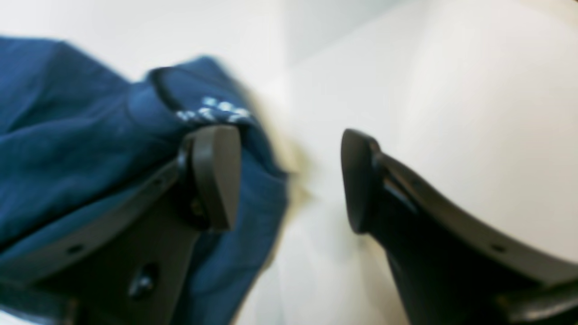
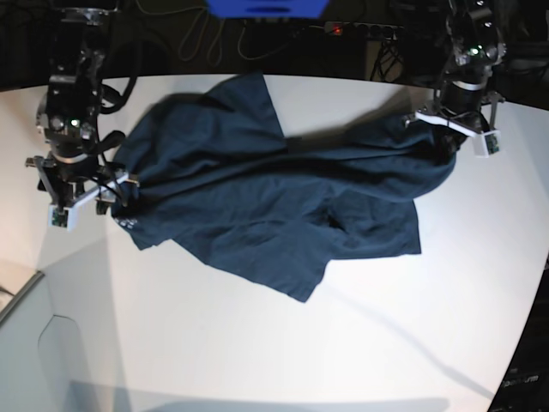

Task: Layout the t-shirt on the table in an organized manner, then fold the t-shirt properly
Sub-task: 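Pull the grasped shirt edges apart, spreading the shirt between grippers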

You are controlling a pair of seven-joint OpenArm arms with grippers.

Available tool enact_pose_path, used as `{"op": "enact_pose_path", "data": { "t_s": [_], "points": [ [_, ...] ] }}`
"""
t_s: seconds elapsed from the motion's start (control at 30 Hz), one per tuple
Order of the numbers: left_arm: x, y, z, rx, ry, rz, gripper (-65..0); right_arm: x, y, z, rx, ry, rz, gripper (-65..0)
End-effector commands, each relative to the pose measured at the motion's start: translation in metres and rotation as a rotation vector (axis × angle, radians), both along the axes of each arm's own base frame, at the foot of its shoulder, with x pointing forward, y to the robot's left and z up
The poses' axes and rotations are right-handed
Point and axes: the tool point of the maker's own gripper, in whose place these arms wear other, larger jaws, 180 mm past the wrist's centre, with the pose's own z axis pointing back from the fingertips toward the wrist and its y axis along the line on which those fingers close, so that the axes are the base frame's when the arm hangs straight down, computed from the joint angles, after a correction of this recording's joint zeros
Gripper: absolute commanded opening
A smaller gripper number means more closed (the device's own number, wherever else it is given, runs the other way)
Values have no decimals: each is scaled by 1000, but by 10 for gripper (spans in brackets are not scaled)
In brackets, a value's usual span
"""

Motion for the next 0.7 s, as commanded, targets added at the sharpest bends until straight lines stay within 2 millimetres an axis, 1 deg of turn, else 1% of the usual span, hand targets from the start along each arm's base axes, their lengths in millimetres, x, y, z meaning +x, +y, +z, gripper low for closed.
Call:
{"op": "enact_pose_path", "data": {
  "t_s": [0.0, 0.07, 0.1, 0.27, 0.33, 0.4, 0.47, 0.53, 0.67],
  "points": [
    [4, 4, 11, 15, -42, 0, -650, 6, 4, 15, 4, -60, 8, -277],
    [5, 5, 14, 19, -47, 2, -650, -2, 10, 11, 12, -45, 17, -273],
    [5, 5, 15, 20, -50, 1, -650, -7, 15, 5, 19, -28, 26, -273],
    [7, 7, 17, 28, -56, 1, -650, -35, 58, -28, 61, 85, 133, -273],
    [12, 8, 25, 36, -78, -4, -650, -45, 75, -43, 80, 130, 173, -273],
    [16, 7, 35, 45, -103, -8, -650, -52, 87, -55, 94, 167, 201, -273],
    [21, 6, 46, 55, -133, -15, -650, -59, 93, -67, 102, 203, 215, -273],
    [29, 5, 60, 65, -175, -20, -650, -64, 94, -75, 106, 228, 217, -273],
    [35, 4, 70, 72, -203, -22, -650, -70, 94, -86, 109, 258, 214, -273]
  ]
}}
